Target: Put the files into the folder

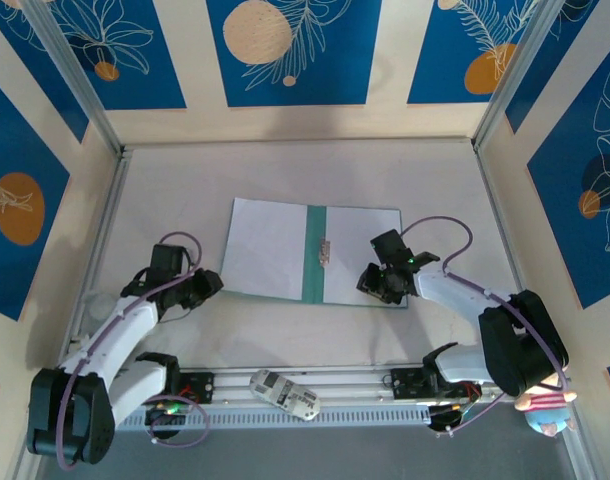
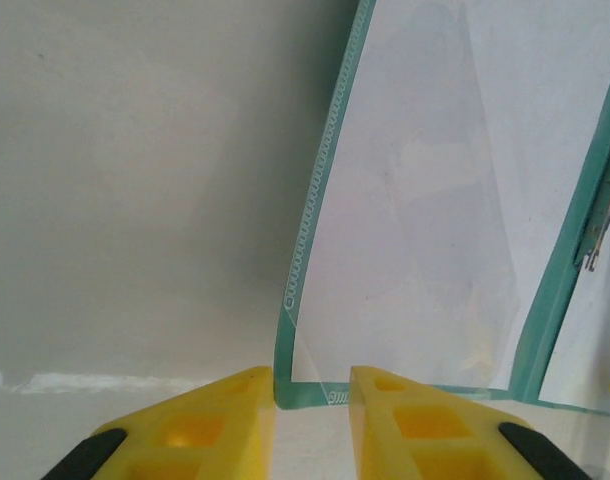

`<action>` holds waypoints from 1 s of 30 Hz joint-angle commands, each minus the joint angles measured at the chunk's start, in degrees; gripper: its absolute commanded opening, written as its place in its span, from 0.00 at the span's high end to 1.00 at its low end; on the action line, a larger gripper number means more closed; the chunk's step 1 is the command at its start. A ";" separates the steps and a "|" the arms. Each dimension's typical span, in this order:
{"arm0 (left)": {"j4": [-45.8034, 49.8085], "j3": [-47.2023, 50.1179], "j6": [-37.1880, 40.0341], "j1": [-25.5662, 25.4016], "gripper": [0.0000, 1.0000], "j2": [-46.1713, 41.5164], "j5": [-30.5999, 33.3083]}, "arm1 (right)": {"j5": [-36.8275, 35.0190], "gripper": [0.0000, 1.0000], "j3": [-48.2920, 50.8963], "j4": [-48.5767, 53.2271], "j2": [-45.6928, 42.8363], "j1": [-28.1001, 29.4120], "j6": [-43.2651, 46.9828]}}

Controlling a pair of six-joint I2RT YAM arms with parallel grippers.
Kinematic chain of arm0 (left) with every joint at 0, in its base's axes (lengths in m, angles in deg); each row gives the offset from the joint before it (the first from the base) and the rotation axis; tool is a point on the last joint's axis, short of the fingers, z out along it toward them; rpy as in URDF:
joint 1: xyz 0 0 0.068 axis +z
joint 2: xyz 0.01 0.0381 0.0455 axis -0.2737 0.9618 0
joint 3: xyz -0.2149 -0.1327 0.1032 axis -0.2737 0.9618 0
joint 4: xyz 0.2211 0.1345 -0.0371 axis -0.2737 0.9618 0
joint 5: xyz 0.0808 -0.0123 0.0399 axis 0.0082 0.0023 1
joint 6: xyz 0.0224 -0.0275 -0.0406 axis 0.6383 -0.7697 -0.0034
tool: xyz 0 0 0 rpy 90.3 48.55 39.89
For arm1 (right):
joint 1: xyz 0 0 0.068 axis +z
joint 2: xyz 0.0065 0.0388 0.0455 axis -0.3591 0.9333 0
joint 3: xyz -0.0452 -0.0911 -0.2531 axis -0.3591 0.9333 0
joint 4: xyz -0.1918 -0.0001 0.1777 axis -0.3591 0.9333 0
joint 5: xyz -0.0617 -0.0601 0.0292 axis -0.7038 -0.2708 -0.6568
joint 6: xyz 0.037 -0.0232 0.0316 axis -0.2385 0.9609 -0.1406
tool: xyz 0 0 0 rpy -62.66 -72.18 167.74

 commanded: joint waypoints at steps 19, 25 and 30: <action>-21.83 6.33 -11.61 0.96 0.77 2.60 -11.32 | 2.46 0.64 1.02 -1.43 -0.38 -0.75 0.28; -24.14 6.64 -12.23 0.96 0.78 4.20 -11.63 | 2.79 0.64 -1.89 -0.74 1.48 0.15 1.15; -26.17 6.70 -12.32 0.90 0.78 5.84 -12.01 | 1.53 0.63 -8.77 -0.76 5.97 5.18 1.64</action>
